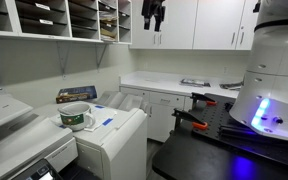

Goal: Take the marker out of the mug

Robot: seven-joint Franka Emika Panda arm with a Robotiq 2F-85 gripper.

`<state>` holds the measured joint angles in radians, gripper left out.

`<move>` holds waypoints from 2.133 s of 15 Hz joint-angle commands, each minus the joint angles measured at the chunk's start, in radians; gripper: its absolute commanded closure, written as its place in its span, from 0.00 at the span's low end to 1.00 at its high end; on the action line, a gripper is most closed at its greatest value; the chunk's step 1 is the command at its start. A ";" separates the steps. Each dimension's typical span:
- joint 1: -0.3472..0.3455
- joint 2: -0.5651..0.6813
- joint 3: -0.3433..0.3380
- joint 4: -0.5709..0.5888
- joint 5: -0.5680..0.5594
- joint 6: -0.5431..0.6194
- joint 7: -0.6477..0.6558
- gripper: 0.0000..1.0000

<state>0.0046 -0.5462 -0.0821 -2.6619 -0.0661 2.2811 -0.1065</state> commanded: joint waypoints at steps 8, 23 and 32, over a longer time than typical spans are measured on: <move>0.237 0.274 0.054 0.025 0.462 0.209 -0.130 0.00; 0.141 0.611 0.128 0.185 0.325 0.210 -0.455 0.00; 0.087 0.960 0.245 0.450 0.147 0.226 -0.666 0.00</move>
<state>0.1270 0.3088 0.1245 -2.3181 0.1713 2.5033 -0.7217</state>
